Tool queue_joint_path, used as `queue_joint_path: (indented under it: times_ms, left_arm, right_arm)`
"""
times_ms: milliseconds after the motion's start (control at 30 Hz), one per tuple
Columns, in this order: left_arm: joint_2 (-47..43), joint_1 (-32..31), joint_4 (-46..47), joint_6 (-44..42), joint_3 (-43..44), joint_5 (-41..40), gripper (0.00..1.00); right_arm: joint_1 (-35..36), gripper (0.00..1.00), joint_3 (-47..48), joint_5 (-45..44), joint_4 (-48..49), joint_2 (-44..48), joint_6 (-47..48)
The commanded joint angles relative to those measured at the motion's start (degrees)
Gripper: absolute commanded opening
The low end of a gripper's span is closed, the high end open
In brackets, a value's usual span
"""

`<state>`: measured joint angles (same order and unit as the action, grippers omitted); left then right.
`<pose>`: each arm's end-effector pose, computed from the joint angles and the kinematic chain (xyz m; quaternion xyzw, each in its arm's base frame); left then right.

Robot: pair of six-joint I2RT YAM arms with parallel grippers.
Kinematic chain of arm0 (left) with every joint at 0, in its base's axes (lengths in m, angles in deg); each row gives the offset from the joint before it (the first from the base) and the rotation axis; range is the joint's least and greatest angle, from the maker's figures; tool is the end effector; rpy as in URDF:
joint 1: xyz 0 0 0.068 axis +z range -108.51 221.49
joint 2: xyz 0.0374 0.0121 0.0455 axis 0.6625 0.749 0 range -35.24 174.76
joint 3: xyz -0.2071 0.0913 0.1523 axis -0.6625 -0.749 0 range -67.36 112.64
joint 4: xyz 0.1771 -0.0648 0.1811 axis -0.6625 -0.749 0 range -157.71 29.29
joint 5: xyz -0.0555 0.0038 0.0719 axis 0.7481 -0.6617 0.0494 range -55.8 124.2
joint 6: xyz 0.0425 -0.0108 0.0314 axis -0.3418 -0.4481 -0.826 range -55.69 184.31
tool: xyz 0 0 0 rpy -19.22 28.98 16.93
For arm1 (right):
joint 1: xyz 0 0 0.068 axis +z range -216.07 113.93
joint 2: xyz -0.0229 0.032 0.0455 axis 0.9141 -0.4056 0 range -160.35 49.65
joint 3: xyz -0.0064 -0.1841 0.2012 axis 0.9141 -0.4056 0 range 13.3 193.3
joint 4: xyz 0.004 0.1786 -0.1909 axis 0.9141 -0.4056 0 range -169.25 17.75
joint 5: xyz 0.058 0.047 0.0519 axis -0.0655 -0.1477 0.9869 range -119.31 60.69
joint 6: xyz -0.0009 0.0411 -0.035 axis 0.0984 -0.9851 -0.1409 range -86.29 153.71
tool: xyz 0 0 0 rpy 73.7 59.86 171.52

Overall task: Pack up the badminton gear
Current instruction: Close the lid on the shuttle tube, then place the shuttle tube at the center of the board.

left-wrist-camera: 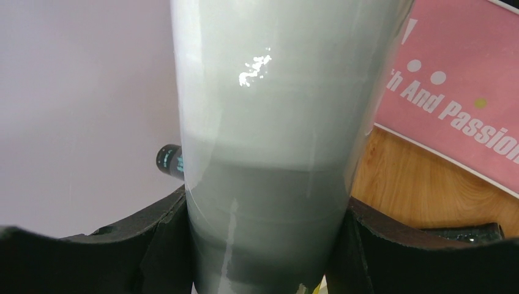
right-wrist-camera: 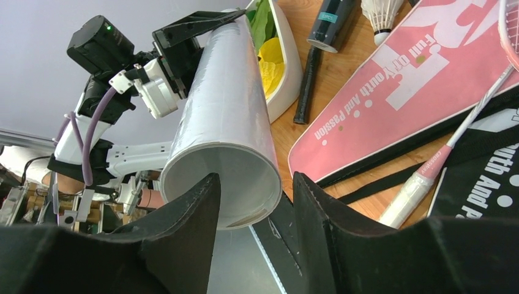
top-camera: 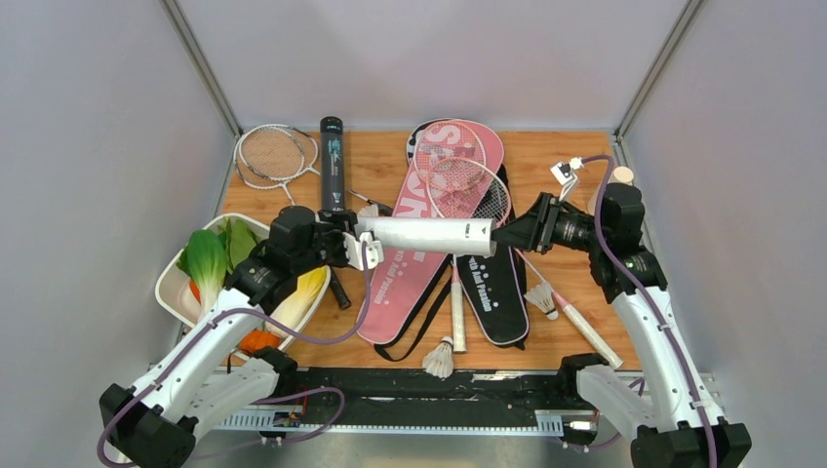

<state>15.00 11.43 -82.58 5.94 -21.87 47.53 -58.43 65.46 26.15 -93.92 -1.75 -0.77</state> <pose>0.1667 -0.1061 0.3072 0.6330 0.5632 0.0318 0.5301 0.1819 0.0540 0.3494 -0.0874 0.7704 0.5381 0.3306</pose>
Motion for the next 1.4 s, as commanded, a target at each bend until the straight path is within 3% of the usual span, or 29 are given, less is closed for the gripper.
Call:
queue_joint_path:
  times_ms: [0,67,167,300,333,500,600,767,900,1167,1300,1367]
  left_arm:
    - [0.0,-1.8,15.9,5.3,3.1,14.7,0.13]
    - [0.3,-1.8,17.2,7.7,3.4,14.7,0.13]
    - [0.2,-1.8,18.4,13.5,4.7,10.6,0.14]
    - [0.5,-1.8,17.1,24.7,7.1,8.9,0.16]
    - [0.9,-1.8,18.0,31.3,7.4,9.7,0.17]
    - [3.6,-1.8,20.1,53.6,11.0,11.8,0.16]
    - [4.9,-1.8,23.2,64.8,11.3,13.0,0.15]
    - [3.8,-2.3,34.8,78.3,7.8,13.9,0.16]
    - [4.0,-3.6,36.1,82.2,6.6,13.1,0.18]
    - [6.0,-8.4,36.0,86.1,5.3,14.4,0.20]
    - [6.1,-9.8,36.9,88.0,4.2,15.8,0.22]
    - [6.0,-9.8,36.3,88.3,3.8,16.2,0.24]
  right_arm:
    - [3.2,0.51,0.7,2.9,4.1,-0.4,-3.0]
    - [3.2,0.54,1.2,2.8,4.5,-0.3,-4.0]
    - [3.2,0.84,3.8,-0.3,4.6,1.2,-5.9]
    - [3.3,0.98,10.3,-11.4,5.3,5.8,-6.4]
    - [3.2,1.00,11.7,-14.7,5.8,7.1,-5.7]
    - [3.2,1.00,9.9,-22.9,19.9,12.8,-6.8]
    - [3.2,1.00,6.4,-20.6,31.6,13.2,-9.4]
    - [4.6,1.00,3.2,-16.6,39.7,8.0,-13.6]
    - [11.7,1.00,3.9,-22.6,39.1,3.6,-9.3]
    - [30.2,1.00,14.3,-33.1,37.4,-11.7,-0.3]
    - [34.9,0.98,19.2,-33.0,37.9,-20.1,0.5]
    - [36.2,0.92,19.4,-33.7,39.5,-22.4,0.2]
